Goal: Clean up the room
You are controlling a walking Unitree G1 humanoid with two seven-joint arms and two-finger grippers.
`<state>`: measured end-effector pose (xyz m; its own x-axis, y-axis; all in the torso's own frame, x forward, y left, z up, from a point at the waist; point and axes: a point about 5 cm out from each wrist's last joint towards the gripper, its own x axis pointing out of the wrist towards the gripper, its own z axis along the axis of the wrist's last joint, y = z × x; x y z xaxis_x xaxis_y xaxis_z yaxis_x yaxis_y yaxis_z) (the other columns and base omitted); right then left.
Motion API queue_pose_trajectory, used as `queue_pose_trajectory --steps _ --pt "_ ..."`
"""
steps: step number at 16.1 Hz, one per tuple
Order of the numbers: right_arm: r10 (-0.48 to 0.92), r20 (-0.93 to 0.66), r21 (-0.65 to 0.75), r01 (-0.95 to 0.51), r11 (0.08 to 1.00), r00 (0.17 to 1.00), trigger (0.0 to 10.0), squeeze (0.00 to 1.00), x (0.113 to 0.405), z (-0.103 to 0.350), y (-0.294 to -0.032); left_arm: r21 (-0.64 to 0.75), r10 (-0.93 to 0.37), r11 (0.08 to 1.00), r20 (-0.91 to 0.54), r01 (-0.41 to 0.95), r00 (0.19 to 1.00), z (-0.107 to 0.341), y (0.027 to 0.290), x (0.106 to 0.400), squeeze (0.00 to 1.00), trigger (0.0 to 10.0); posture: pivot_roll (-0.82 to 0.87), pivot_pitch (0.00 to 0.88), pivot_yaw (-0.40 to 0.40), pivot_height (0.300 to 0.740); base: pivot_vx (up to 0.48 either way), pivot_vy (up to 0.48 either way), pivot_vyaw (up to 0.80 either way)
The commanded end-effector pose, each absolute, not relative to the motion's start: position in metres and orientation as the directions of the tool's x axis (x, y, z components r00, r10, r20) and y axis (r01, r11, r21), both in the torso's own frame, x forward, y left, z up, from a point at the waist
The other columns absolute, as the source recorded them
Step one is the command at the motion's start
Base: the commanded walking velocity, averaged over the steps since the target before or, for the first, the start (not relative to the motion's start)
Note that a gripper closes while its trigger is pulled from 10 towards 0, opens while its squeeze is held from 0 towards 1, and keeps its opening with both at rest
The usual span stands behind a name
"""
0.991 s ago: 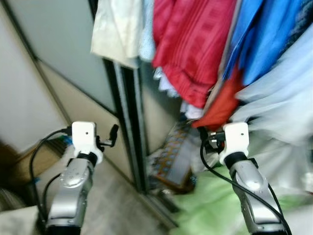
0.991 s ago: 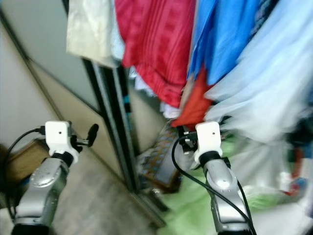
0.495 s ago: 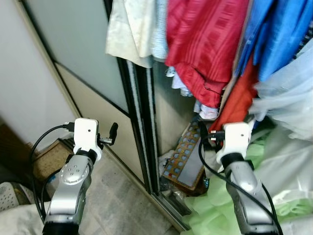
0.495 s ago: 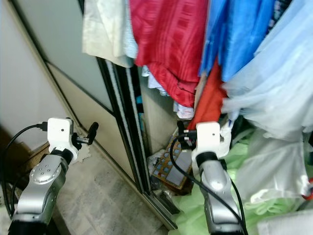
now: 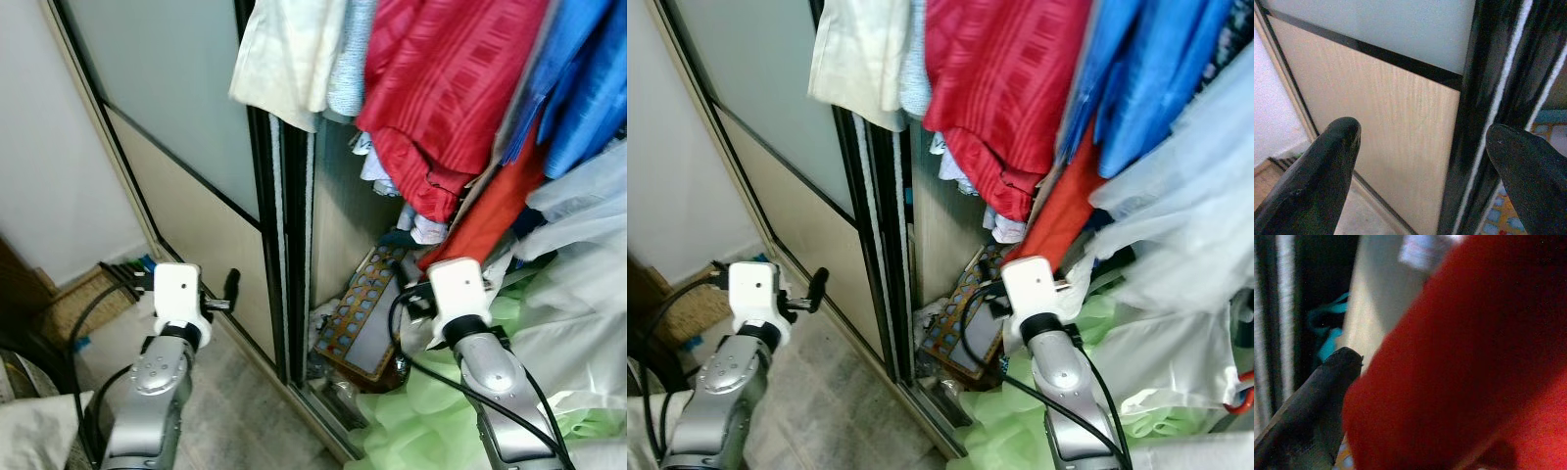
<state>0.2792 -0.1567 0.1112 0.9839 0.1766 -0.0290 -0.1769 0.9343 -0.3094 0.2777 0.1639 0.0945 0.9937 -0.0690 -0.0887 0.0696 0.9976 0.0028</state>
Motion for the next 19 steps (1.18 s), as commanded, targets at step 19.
queue_pose_trajectory --steps 19 --pt "0.135 0.051 -0.154 -0.126 0.980 0.990 10.0 0.00 0.294 0.120 -0.147 0.019 0.064 0.998 -0.043 -0.063 0.997 0.101 0.183 0.280 0.00 10.0 0.07 0.000 -0.038 0.740 0.000 0.000 0.00"
